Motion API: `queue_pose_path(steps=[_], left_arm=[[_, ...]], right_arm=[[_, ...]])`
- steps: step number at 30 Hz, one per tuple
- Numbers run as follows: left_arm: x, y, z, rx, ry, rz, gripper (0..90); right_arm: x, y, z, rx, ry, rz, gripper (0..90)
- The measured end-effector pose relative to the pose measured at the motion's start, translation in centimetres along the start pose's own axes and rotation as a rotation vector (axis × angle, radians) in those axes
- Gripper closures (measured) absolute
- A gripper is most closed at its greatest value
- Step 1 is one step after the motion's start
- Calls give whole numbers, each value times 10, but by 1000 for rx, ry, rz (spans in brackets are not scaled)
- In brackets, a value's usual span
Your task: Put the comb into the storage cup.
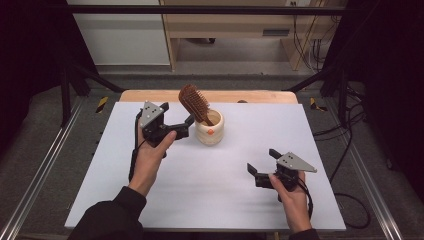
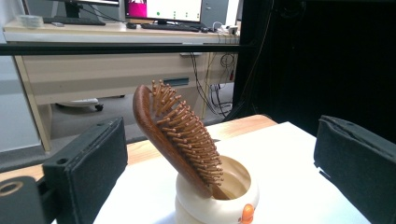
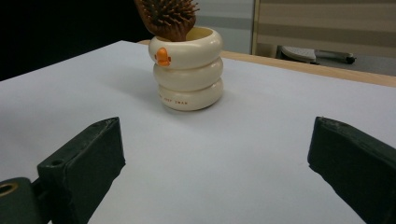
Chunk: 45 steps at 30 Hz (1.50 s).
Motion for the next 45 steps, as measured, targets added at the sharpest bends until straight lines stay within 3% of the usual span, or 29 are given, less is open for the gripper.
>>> queue_pose_path(steps=[12, 24, 31, 39, 45], left_arm=[[-6, -41, -25, -19, -5, 22, 27], [15, -100, -56, -59, 9, 2, 18], [19, -128, -77, -97, 30, 18, 17], [19, -160, -103, -151, 35, 49, 17], [23, -179, -115, -165, 45, 55, 16]], right_arm=[[0, -5, 0, 2, -25, -5, 42], [0, -17, 1, 18, -49, 4, 39], [1, -14, -1, 22, -105, 16, 39], [-6, -18, -1, 25, -104, 42, 39], [-6, -29, 4, 37, -101, 43, 40]])
Point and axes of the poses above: each handheld gripper's, and its own axes: y roughly forward along the jaws, x roughly out of its underside, z roughly to its right, the point moved 7 cm from there along y, roughly forward along the jaws, and after that the axes turned 9 degrees about y, right-handed, at the moved point
